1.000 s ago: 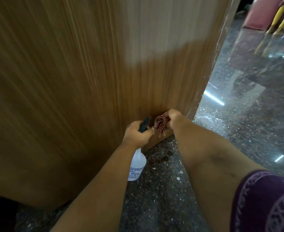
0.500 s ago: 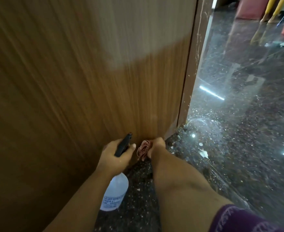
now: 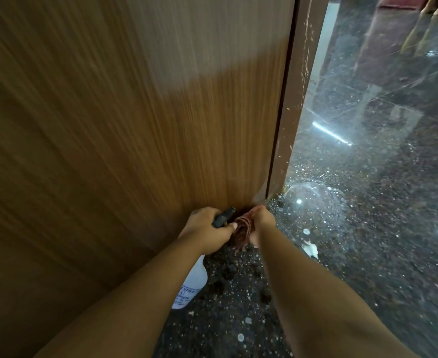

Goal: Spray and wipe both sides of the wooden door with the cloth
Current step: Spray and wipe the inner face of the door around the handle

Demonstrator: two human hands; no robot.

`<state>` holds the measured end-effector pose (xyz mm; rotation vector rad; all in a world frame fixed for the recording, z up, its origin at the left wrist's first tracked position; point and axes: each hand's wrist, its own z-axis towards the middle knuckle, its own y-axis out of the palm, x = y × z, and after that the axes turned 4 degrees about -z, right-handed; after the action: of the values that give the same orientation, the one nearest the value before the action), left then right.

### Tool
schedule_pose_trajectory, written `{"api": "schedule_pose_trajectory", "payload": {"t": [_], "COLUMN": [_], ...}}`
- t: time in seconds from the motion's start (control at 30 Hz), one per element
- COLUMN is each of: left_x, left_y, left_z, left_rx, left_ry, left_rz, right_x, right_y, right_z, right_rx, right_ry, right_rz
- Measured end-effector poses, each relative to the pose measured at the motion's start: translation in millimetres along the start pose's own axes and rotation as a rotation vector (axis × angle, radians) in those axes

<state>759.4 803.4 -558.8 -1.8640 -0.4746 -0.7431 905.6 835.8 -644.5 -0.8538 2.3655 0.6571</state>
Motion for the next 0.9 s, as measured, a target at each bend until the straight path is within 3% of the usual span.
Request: {"api": "schedule_pose_trajectory", "payload": {"t": [0.27,0.33,0.47,0.63,0.7,0.8,0.9], "left_x": [20,22,21,25,27,25,21], "left_y": [17,15,12,-1,-5,-8,-9], "left_z": [31,31,23,19,16,9,3], "left_rx": [0.011,0.012,0.069,0.089,0.089,0.09,0.079], "left_ry": [-0.078,-0.079,-0.017,0.025,0.031,0.049,0.056], "left_rz": [0.075,0.068,0.105,0.085,0.089,0.075,0.058], "right_x": [-5,-3,0,8,12,21,39], "right_y": [-14,0,20,30,30,16,14], "right_z": [15,5,-11,-3,7,24,13], "right_rx": [0.015,0.077,0.24,0.244,0.266,0.193,0.118], "right_ry": [0.065,-0.05,-0.493,-0.664,-0.597,-0.292,-0.218], "right_rz": [0.067,0.046,-0.152,-0.311,-0.349,-0.286,-0.297]}}
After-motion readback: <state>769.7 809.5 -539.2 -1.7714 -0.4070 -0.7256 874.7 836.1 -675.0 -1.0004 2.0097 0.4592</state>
